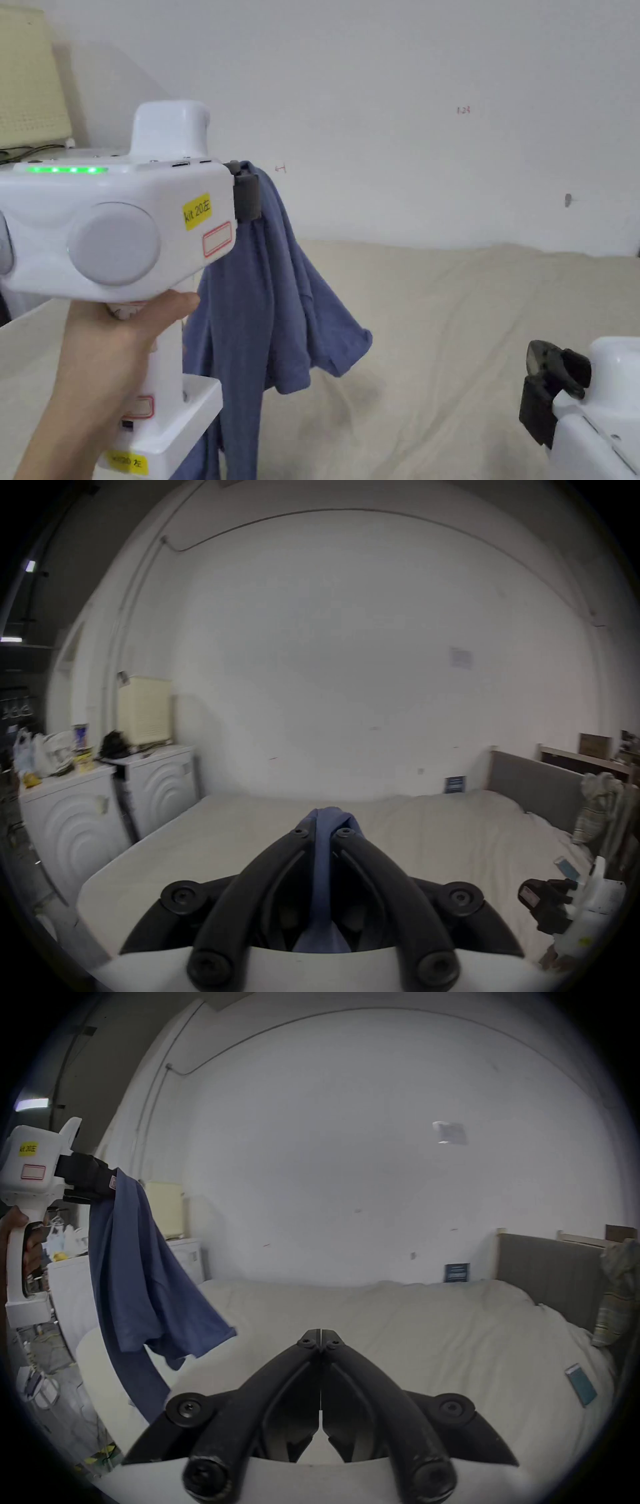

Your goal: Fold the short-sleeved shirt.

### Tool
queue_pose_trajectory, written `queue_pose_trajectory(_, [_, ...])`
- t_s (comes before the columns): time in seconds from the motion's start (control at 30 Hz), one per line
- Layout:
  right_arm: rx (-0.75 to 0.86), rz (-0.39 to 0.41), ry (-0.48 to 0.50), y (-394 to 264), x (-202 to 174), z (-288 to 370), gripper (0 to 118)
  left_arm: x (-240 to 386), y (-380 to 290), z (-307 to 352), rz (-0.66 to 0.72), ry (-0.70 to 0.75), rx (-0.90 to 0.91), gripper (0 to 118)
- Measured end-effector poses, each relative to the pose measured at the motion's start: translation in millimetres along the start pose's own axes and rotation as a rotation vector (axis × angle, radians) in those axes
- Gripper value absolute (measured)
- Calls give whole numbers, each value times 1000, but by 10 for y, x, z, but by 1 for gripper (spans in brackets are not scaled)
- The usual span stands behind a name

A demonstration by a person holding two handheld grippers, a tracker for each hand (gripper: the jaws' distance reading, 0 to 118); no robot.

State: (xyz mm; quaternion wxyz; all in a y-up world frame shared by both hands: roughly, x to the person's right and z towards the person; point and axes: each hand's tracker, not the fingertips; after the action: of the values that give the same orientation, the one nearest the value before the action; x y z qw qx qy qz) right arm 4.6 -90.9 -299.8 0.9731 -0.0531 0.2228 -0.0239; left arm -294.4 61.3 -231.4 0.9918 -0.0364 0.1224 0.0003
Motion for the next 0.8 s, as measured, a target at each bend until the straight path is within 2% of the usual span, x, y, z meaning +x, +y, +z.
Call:
queue_pose_trajectory(0.17, [31, 2, -158, 86, 547, 253, 0, 845, -210, -343, 24, -242, -70, 6])
queue_pose_trajectory(0.27, [30, -34, -212, 95, 818, 370, 0, 1345, -571, -588, -8, -313, -164, 6])
queue_pose_trajectory(0.37, [11, -68, -241, 20, 1060, 397, 0, 1748, -1099, -847, 67, -421, -300, 6])
queue_pose_trajectory(0.43, [-19, -69, -264, -58, 1174, 375, 0, 2005, -1523, -1020, 95, -458, -449, 6])
queue_pose_trajectory(0.57, [-114, -46, -291, -222, 1279, 304, 0, 2487, -2347, -1209, 24, -497, -688, 6])
queue_pose_trajectory(0.67, [-144, -51, -306, -363, 1375, 231, 0, 2650, -2788, -1302, 19, -506, -780, 6])
queue_pose_trajectory(0.8, [-181, -97, -287, -464, 1474, 175, 0, 2576, -2966, -1400, 150, -521, -838, 7])
